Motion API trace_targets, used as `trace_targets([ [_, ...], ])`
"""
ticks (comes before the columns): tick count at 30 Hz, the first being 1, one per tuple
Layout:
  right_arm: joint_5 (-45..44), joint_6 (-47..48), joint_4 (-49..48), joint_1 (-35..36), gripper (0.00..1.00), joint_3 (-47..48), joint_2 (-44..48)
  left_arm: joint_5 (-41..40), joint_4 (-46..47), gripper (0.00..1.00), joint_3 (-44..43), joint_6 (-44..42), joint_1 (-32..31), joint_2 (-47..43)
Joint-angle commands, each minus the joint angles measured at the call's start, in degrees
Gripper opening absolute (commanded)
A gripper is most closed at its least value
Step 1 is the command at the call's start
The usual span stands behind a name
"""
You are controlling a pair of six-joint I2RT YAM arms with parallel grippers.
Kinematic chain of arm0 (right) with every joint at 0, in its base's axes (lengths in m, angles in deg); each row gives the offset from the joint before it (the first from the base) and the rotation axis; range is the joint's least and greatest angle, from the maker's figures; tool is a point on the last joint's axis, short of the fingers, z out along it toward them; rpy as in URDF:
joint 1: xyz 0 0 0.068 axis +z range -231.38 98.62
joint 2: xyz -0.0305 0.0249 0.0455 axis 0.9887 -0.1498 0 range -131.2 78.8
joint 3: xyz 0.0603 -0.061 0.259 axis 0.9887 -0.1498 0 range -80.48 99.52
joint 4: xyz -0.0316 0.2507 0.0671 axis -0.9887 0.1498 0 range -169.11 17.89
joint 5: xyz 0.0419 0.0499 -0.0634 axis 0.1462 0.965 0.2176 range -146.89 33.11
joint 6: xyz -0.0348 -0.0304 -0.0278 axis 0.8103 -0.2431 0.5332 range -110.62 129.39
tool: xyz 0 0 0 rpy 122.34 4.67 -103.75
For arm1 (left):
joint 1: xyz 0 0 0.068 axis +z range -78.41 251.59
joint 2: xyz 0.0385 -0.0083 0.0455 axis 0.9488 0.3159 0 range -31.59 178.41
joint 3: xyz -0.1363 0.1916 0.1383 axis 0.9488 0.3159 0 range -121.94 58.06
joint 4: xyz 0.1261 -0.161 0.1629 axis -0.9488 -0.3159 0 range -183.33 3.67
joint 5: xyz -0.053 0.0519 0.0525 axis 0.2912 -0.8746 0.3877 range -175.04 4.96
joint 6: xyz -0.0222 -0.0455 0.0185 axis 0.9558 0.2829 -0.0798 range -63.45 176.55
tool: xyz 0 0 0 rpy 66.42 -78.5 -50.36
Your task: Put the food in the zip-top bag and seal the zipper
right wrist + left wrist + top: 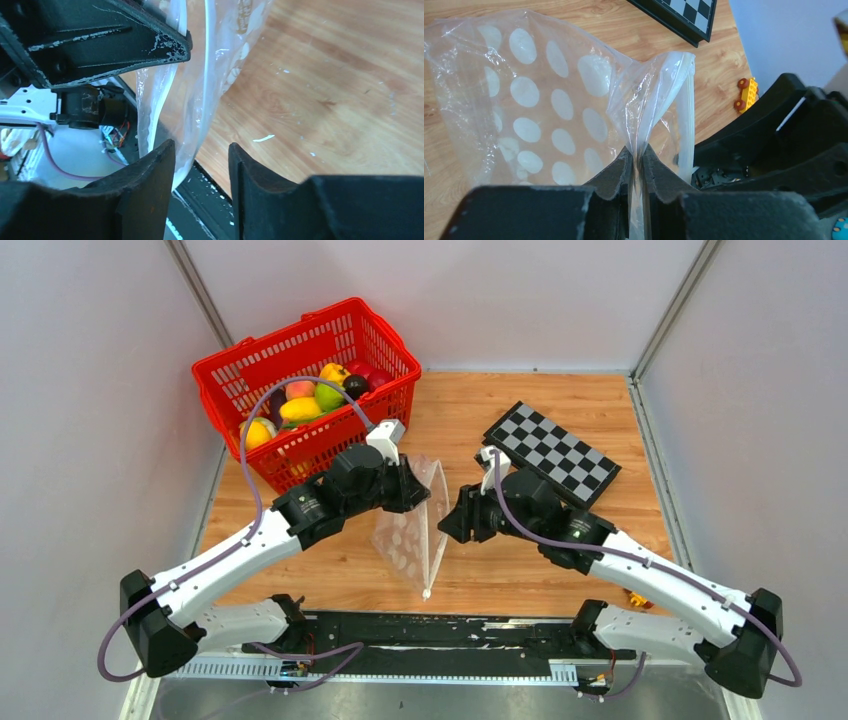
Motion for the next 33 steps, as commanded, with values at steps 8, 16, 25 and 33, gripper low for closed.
trace_targets([
  [8,3.23,-1.45,-4.65,0.03,0.0,1.1,-1.7,0.9,4.48,0.35,1.3,0.04,-0.14,-2.4],
  [16,-14.19,-6.99,5.32,0.07,0.0,5.92,1.61,0.61,-0.21,0.68,-4.13,-5.18,-0.41,-2.28],
  [25,-23.9,-12.52,9.34,0.29,0.0,10.72,2.85,-7.34,-4.62,0.74,-12.81,-10.4,-8.69,2.71],
  [33,-25.05,-14.17,10.81,0.28,0.0,12.29,1.22,-7.75,-3.56,0.7,-12.15,-13.48,-11.75,5.67],
])
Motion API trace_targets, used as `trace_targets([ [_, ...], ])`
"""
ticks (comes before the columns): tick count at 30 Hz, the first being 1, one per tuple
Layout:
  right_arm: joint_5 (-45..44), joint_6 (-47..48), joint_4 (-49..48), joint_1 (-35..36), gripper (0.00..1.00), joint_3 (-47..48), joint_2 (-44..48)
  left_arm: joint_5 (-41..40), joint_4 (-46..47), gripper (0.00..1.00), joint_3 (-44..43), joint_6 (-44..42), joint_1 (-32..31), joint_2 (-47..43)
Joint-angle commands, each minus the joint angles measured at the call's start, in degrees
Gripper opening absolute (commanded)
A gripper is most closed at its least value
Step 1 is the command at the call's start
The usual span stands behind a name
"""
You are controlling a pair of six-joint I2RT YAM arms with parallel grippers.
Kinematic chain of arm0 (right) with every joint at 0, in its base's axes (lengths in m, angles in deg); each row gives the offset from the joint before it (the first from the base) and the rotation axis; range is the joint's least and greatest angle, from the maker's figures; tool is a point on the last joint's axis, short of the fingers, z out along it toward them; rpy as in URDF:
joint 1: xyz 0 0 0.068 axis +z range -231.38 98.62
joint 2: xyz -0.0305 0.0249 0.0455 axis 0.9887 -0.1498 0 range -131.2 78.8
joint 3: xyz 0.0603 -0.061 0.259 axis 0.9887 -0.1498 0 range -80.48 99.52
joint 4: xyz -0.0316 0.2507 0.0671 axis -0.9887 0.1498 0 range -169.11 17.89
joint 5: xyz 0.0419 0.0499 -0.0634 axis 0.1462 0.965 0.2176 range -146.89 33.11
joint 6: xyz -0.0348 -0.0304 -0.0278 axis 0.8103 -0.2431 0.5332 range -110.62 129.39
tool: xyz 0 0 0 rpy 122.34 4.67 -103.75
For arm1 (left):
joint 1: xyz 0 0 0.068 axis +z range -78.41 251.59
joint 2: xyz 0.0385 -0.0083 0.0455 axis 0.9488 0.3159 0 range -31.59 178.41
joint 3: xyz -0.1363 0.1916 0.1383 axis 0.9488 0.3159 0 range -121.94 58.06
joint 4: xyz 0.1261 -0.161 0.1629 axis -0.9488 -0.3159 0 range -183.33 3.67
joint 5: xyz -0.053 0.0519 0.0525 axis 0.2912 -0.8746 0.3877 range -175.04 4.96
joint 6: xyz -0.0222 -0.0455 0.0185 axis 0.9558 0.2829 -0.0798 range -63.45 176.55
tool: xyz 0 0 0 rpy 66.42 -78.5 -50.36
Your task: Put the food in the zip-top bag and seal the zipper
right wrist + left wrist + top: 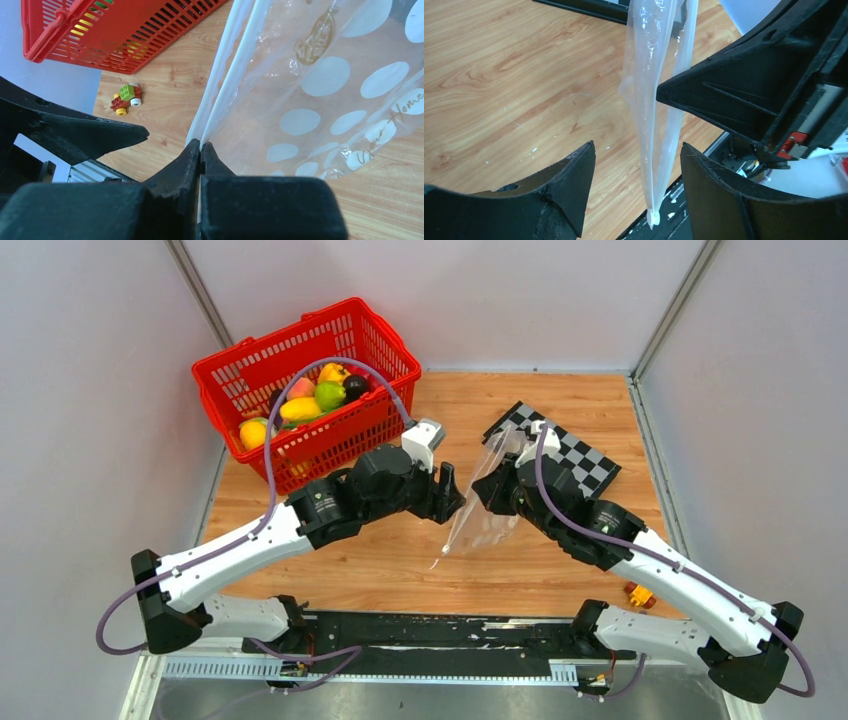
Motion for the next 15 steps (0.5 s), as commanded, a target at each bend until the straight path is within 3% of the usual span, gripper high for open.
trace_targets([
  [1,-1.65,-2.14,-0.71,0.22,0.0,1.39,0.01,-0.77,1.25,0.7,0.2,-3.05,-1.01,0.81],
  [15,-0.21,-3.12,-2.94,0.22,0.0,-0.08,-0.51,-1.73,2.67,0.6,2.03,-1.72,-2.1,4.66],
])
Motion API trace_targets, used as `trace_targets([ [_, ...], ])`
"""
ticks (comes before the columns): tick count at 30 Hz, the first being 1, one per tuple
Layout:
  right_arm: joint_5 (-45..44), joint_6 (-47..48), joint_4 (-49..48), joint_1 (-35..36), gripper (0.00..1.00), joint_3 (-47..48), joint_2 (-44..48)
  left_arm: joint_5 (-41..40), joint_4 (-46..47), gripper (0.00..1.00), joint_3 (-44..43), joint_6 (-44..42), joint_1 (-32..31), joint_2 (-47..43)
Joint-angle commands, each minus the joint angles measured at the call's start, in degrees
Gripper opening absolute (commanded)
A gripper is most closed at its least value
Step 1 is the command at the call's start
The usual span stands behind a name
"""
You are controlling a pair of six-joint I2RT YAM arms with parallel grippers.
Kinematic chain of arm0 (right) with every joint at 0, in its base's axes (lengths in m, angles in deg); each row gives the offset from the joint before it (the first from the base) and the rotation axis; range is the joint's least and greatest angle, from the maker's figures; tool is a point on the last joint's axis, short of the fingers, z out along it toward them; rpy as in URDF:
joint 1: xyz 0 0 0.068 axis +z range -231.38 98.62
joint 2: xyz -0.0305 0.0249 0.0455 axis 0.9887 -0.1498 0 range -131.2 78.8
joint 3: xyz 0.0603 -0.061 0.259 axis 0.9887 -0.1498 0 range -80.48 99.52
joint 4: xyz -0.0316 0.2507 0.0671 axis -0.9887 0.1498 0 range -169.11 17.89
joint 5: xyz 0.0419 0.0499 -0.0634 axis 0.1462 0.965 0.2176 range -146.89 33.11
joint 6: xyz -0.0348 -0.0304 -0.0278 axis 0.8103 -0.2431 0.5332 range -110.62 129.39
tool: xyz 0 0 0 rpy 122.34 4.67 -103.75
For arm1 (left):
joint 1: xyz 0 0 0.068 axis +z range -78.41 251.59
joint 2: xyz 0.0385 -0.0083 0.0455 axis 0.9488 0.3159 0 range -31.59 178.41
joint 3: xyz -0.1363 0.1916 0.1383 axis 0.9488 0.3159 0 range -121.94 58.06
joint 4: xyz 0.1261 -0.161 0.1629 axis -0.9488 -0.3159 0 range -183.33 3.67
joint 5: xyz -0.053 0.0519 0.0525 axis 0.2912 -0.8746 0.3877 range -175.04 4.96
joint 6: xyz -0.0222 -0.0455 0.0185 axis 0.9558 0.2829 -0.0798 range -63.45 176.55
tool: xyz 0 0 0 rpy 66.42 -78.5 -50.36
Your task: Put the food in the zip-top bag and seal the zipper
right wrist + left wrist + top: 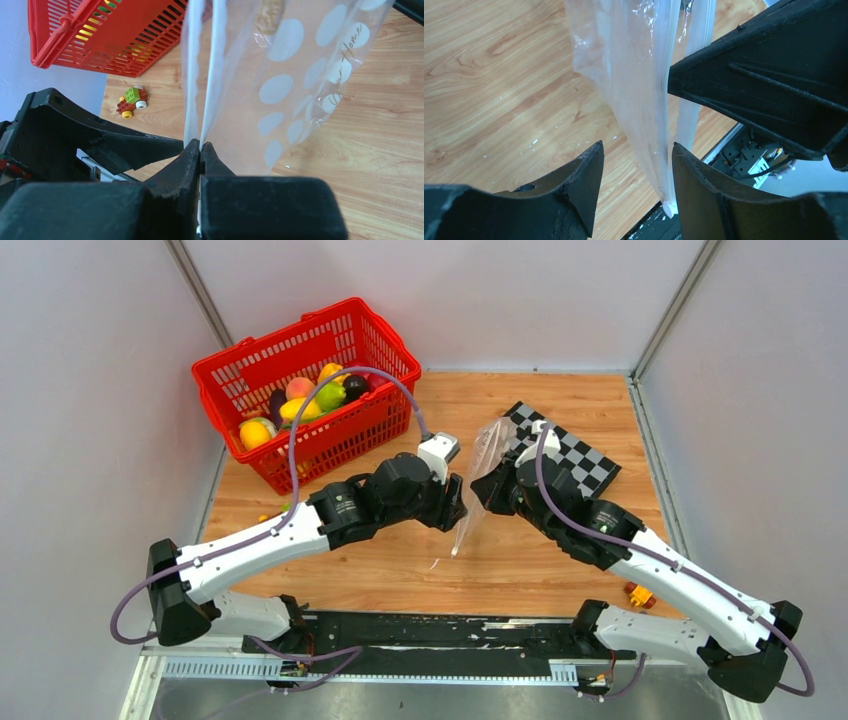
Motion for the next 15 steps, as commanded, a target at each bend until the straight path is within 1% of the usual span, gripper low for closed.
trace_targets([
  [1,0.38,-0.78,-2.9,0.23,0.0,0.05,-0.37,-2.88,0.9,0.58,-0.32,0.79,-0.57,1.06],
  [5,1.67,0.36,-2.22,0.19,0.0,0.36,-0.71,-8.94,-1.23,0.53,-0.1,1.95,-0.53,0.89],
  [7,1.73,1.04,-0.32,0.18,0.0,0.97,-1.24,-11.62,-1.44,0.5,0.3,2.6,-0.59,0.24],
  [9,2.54,2.27,1.55,0.23,0.0,1.46,-1.72,-13.71,-1.1,0.49,0.49,2.81,-0.55,-0.28],
  [13,5.17,4.01,4.68,0.24,0.0,2.62,-2.83,-14.94,0.34,0.49,0.56,2.45,-0.57,0.15],
  [15,6.28,4.05,5.03,0.23,0.0,2.64,-2.77,-13.76,1.37,0.49,0.35,2.24,-0.57,1.0],
])
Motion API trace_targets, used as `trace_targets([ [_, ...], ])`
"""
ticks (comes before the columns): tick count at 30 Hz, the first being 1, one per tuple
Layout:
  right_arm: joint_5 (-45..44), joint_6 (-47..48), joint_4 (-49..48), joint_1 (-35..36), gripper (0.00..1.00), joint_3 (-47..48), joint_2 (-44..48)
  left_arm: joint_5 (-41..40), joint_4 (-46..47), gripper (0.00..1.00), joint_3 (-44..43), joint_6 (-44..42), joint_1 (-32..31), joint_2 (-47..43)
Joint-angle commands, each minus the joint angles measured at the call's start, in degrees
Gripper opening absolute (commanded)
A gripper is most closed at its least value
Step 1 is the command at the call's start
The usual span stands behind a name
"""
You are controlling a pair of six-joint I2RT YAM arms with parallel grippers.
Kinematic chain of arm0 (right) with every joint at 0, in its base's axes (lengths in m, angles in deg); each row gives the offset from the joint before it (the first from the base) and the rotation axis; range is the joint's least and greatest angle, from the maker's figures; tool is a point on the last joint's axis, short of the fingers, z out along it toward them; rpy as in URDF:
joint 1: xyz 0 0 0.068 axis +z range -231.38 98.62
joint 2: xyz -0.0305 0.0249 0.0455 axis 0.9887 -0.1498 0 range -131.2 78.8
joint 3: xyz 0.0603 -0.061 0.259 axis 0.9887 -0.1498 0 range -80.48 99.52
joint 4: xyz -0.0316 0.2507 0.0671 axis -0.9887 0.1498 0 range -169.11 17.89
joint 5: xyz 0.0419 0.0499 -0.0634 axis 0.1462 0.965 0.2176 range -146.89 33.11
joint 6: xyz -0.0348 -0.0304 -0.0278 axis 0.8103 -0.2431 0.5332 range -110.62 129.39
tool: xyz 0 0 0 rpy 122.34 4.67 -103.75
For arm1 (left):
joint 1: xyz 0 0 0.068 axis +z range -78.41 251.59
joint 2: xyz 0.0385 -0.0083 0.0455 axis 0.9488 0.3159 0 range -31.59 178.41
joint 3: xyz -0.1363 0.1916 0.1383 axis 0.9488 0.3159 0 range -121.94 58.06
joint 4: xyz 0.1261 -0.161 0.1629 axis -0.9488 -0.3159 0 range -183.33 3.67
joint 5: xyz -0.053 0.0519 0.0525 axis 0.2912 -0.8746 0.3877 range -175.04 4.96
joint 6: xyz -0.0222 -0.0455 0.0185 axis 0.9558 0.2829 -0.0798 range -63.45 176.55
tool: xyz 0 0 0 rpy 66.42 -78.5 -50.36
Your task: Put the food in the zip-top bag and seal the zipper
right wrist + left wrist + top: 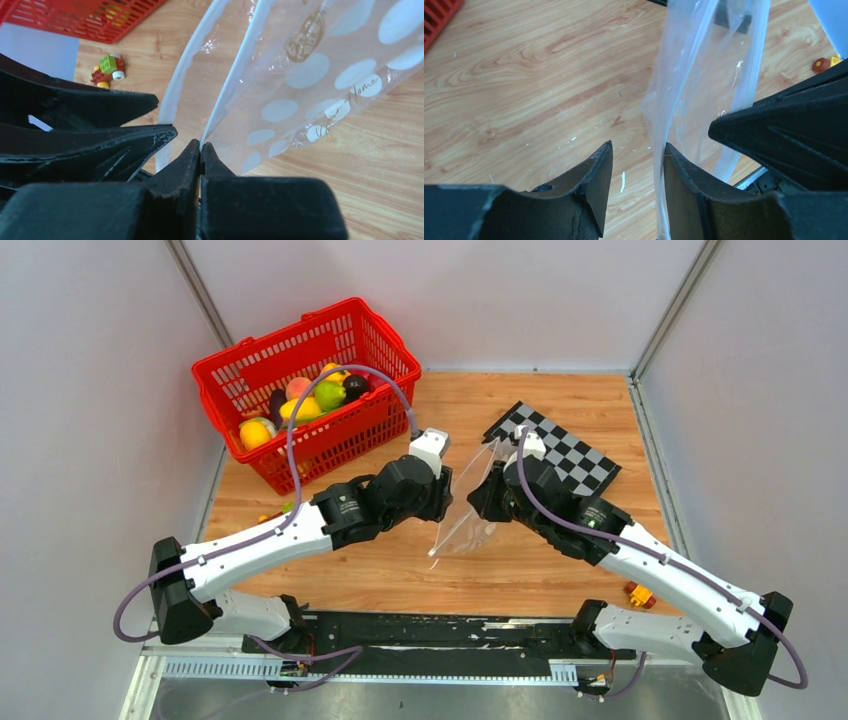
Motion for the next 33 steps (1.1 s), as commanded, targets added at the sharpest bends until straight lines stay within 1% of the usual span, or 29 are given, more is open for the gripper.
trace_targets([
  [1,3.11,1.91,1.9,0.17,0.0,2.47,0.03,-0.83,3.2,0.5,-0.27,0.63,-0.31,0.27],
  [3,3.62,1.92,1.01,0.23,0.0,2.42,0.29,2.41,4.74,0.51,-0.29,0.79,-0.32,1.34],
  [5,4.17,1.95,0.12,0.22,0.0,2.56,0.3,3.98,5.87,0.5,-0.13,1.27,-0.26,2.54],
  [8,5.42,2.63,-0.12,0.18,0.0,3.13,-0.07,4.51,5.8,0.49,-0.05,1.31,-0.29,4.03],
  [10,5.4,3.34,1.25,0.19,0.0,3.87,-0.47,3.38,5.7,0.44,0.5,1.34,-0.3,4.0],
  [14,1.97,5.96,9.29,0.12,0.0,7.64,-1.4,-3.06,2.54,0.32,0.89,1.39,-0.23,2.74],
  [17,-1.44,8.54,19.42,0.13,0.0,12.54,-3.65,-8.23,0.1,0.24,0.87,1.5,-0.21,1.32],
  [18,-3.07,9.28,24.3,0.16,0.0,14.64,-4.8,-9.4,-0.3,0.21,0.85,1.67,-0.15,0.69],
  [24,-5.3,11.22,37.69,0.23,0.0,20.65,-6.91,-11.24,-1.38,0.18,0.6,2.32,-0.13,0.47],
  [28,-10.79,9.31,46.43,0.23,0.0,24.38,-8.83,-11.92,-2.74,0.16,0.78,3.25,0.77,0.65],
  [30,-12.62,8.56,47.37,0.23,0.0,24.65,-8.76,-11.13,-2.44,0.16,1.45,3.44,1.35,0.12],
  [33,-13.25,7.28,45.48,0.62,0.0,25.63,-8.32,-10.23,-1.7,0.16,1.69,3.32,1.56,-0.28],
])
